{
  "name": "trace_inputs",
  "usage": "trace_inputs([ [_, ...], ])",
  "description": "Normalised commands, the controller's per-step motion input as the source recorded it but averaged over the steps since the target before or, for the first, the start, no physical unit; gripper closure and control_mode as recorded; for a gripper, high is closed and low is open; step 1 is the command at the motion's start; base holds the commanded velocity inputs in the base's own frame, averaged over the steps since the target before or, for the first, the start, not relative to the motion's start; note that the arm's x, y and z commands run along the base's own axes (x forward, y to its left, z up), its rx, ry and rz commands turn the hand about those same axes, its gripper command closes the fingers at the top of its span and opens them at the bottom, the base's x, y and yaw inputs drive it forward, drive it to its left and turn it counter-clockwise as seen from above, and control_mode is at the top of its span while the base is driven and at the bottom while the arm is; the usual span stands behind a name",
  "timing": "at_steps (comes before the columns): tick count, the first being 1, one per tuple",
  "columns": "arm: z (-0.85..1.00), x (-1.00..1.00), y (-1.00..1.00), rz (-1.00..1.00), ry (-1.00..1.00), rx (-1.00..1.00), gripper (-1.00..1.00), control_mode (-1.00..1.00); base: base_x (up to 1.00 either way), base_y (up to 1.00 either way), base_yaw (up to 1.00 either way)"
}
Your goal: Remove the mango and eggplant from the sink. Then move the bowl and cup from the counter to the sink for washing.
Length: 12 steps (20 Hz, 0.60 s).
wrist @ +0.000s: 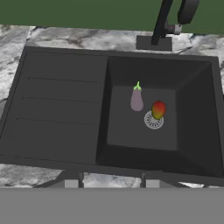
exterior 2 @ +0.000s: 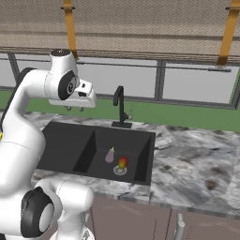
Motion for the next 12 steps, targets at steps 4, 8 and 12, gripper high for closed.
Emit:
trace_inputs([
  [4, 0.00, -0.04, -0.02, 0.00, -0.01, 0.00, -1.00, -1.00, 0.00, 0.00, 0.00],
  [8, -0.02, -0.17, -0.06, 0.00, -0.11, 0.03, -1.00, -1.00, 0.00, 0.00, 0.00],
  [12, -0.02, -0.14, -0.04, 0.00, -0.05, 0.00, -1.00, -1.00, 0.00, 0.00, 0.00],
])
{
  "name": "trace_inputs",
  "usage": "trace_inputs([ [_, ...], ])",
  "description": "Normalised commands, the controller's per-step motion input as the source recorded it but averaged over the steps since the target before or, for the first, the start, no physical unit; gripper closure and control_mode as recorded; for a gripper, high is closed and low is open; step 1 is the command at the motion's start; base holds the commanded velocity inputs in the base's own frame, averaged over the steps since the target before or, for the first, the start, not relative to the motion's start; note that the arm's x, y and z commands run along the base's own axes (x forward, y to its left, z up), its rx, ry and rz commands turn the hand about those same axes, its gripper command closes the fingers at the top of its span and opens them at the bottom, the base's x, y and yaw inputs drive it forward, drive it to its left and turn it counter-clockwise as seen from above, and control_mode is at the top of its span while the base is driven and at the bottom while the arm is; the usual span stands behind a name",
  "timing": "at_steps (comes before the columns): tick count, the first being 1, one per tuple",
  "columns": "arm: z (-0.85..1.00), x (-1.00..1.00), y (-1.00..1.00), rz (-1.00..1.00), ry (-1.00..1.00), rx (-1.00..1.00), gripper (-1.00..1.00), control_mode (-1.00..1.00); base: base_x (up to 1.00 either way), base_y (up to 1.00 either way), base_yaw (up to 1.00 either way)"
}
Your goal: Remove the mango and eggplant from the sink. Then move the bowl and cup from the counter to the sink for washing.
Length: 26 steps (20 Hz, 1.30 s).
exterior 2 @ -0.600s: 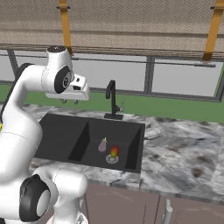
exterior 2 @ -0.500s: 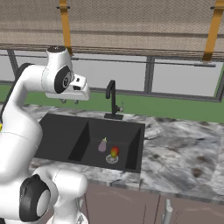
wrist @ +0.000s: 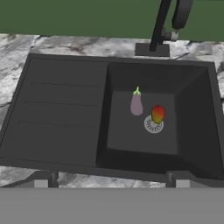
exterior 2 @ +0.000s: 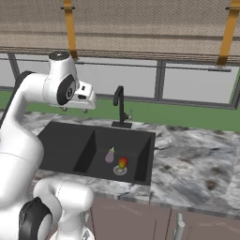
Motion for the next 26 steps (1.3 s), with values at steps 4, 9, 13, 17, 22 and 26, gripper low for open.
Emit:
trace_inputs([
  [4, -0.05, -0.12, -0.07, 0.00, -0.01, 0.00, -1.00, -1.00, 0.00, 0.00, 0.00],
  [9, -0.09, -0.09, -0.11, -0.02, 0.00, 0.00, -1.00, -1.00, 0.00, 0.00, 0.00],
  [13, -0.10, -0.08, -0.15, -0.03, 0.01, 0.00, -1.00, -1.00, 0.00, 0.00, 0.00],
  [17, -0.14, -0.03, -0.11, -0.02, 0.09, 0.00, -1.00, -1.00, 0.00, 0.00, 0.00],
  [22, -0.17, 0.00, -0.10, 0.00, 0.09, 0.00, -1.00, -1.00, 0.00, 0.00, 0.00],
  [26, -0.19, 0.00, -0.12, 0.00, 0.00, 0.00, -1.00, -1.00, 0.00, 0.00, 0.00],
])
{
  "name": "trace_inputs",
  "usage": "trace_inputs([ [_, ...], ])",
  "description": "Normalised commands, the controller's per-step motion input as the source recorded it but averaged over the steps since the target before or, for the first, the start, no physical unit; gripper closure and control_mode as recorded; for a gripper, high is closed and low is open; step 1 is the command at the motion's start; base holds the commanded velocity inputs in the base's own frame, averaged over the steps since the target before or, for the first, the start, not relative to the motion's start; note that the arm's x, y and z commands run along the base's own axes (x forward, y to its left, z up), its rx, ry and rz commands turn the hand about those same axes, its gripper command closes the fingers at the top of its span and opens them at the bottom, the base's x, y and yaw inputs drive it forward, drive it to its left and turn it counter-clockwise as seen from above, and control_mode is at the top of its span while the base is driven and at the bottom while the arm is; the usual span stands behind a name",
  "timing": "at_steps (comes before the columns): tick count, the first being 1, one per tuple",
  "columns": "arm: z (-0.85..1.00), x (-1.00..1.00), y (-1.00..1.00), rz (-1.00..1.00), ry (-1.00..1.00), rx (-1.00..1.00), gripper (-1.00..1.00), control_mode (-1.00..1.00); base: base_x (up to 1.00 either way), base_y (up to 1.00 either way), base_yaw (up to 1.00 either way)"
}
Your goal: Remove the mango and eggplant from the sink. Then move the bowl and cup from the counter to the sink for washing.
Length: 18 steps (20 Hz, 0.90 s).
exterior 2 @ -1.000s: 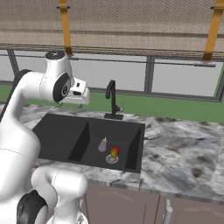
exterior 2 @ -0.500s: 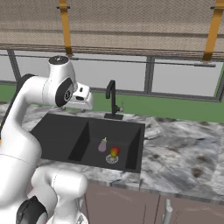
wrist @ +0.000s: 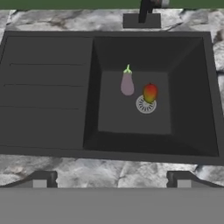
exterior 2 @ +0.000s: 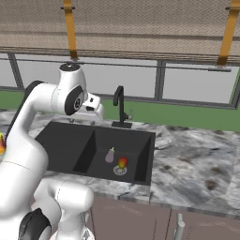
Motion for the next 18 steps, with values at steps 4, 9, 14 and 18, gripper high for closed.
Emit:
trace_inputs([
  [4, -0.23, -0.01, -0.12, 0.00, -0.04, 0.00, -1.00, -1.00, 0.00, 0.00, 0.00],
  [9, -0.27, -0.03, -0.13, 0.00, -0.10, 0.00, -1.00, -1.00, 0.00, 0.00, 0.00],
  [14, -0.26, 0.00, -0.07, 0.00, -0.03, 0.00, -1.00, -1.00, 0.00, 0.00, 0.00],
  [18, -0.24, 0.01, -0.02, -0.01, 0.00, 0.00, -1.00, -1.00, 0.00, 0.00, 0.00],
])
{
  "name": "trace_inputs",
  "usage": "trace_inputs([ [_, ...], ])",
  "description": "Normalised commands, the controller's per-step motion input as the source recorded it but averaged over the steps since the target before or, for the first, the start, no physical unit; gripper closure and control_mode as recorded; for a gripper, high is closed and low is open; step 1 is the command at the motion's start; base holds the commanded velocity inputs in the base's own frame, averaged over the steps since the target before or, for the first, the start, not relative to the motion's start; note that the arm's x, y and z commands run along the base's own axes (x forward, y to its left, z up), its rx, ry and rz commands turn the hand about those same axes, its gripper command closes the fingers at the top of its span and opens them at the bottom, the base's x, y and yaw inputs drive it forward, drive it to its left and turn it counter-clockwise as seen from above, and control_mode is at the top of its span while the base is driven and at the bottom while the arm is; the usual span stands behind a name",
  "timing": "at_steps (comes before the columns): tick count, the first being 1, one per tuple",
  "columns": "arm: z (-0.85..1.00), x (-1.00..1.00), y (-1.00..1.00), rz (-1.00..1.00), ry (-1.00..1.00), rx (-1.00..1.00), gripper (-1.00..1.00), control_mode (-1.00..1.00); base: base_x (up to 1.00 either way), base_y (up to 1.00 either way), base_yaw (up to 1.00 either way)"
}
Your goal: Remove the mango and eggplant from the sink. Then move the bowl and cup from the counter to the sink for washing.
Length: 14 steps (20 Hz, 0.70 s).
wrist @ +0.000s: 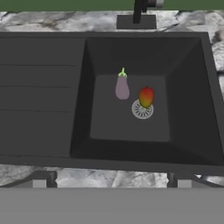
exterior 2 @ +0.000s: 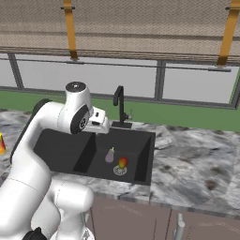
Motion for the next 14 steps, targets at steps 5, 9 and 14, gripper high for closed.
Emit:
trace_inputs([
  [5, -0.21, 0.11, -0.02, -0.01, 0.00, -0.01, -1.00, -1.00, 0.00, 0.00, 0.00],
  [9, -0.22, 0.13, -0.01, 0.00, 0.00, -0.02, -1.00, -1.00, 0.00, 0.00, 0.00],
  [14, -0.23, 0.10, -0.01, 0.00, 0.00, -0.01, -1.00, -1.00, 0.00, 0.00, 0.00],
])
